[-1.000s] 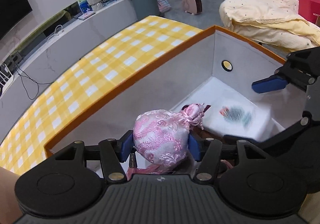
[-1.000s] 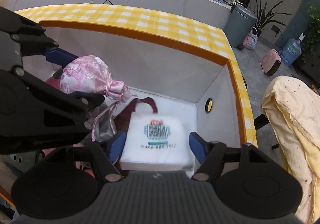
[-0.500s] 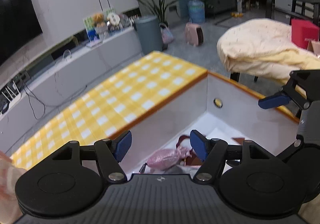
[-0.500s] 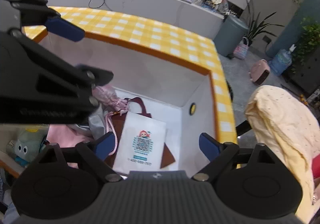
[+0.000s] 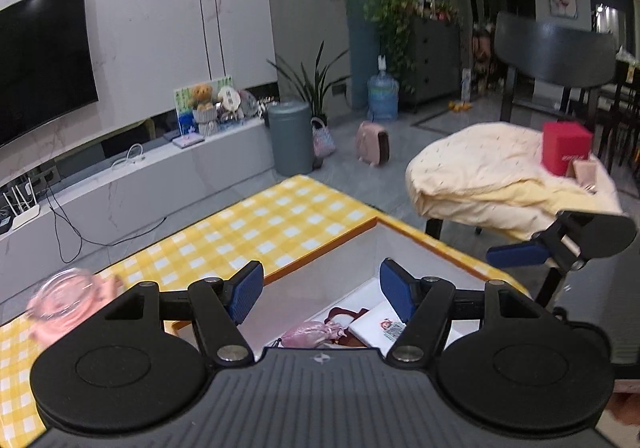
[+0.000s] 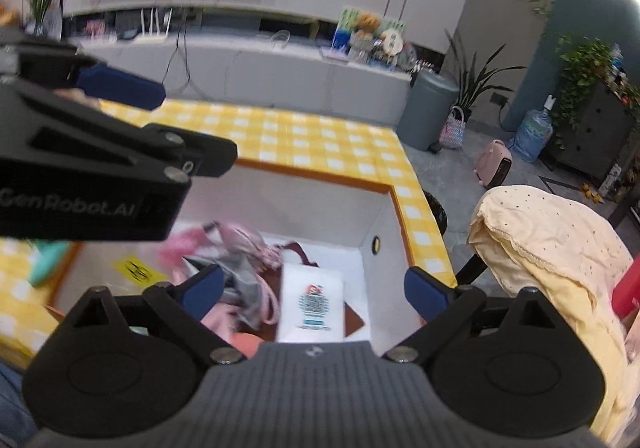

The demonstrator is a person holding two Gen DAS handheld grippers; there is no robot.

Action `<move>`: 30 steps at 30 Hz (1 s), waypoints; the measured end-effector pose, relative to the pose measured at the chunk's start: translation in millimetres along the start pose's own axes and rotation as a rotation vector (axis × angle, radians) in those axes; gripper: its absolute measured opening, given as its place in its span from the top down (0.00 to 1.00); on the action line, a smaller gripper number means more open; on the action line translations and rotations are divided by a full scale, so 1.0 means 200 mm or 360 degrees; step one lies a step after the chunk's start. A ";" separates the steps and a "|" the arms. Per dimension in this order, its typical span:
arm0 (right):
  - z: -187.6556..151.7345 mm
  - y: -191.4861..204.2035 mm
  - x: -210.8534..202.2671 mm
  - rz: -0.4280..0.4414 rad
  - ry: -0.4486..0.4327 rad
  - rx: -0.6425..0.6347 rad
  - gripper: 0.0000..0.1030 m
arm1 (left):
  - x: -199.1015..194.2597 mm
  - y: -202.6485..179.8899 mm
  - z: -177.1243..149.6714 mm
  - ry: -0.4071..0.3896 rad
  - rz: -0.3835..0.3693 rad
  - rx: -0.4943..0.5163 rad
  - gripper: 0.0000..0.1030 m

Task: Organize soft objects
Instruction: 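Move both grippers back from the box to the navy-and-teal bag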

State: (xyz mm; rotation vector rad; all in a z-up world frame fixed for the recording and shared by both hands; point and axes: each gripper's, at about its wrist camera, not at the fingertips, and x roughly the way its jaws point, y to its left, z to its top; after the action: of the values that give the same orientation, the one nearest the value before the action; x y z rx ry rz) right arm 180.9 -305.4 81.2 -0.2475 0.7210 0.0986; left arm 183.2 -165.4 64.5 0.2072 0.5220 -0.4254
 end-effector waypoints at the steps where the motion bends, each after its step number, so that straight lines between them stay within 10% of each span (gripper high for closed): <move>1: -0.01 0.02 -0.03 0.0000 -0.0022 0.0029 0.08 | -0.04 0.01 -0.01 -0.0015 0.0003 -0.0005 0.24; 14: -0.12 0.40 -0.26 0.0221 -0.0185 0.0259 0.08 | -0.44 0.30 -0.30 -0.0034 0.0197 -0.0223 0.24; 30: -0.19 0.97 -0.32 0.0495 -0.0164 -0.0044 0.20 | -0.75 0.71 -0.90 0.0265 0.0527 -0.0686 0.27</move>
State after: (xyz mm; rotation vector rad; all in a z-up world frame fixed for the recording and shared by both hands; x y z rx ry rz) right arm 74.8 -128.7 59.1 -0.1536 0.6513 0.4146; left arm 49.3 65.4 1.9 -0.0884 0.7156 0.0329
